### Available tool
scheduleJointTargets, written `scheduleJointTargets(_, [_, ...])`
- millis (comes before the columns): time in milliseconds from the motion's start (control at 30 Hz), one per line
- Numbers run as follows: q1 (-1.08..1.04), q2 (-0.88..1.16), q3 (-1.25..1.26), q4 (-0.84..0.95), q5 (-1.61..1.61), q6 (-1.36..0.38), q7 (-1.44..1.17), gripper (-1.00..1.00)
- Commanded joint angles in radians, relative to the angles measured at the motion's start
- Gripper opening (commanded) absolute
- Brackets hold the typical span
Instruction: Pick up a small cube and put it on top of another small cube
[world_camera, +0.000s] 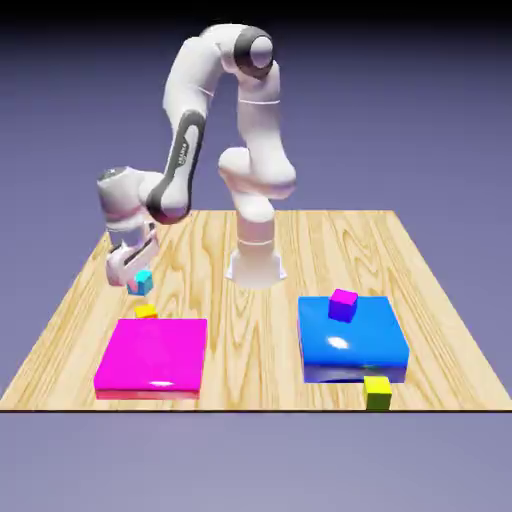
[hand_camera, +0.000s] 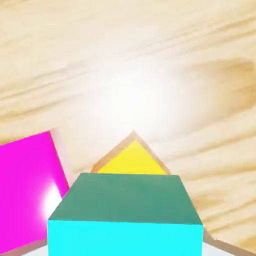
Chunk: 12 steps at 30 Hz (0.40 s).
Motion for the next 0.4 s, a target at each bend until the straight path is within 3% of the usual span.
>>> scheduleJointTargets(0, [-0.007, 0.036, 0.011, 0.0, 0.021, 0.034, -0.016, -1.0])
scheduleJointTargets(67, [-0.012, 0.079, 0.024, 0.001, 0.046, 0.076, -0.034, -1.0])
scheduleJointTargets(100, [-0.012, 0.079, 0.024, 0.001, 0.046, 0.076, -0.034, 1.0])
scheduleJointTargets(367, [0.014, -0.145, -0.046, -0.002, -0.084, -0.141, 0.063, 1.0])
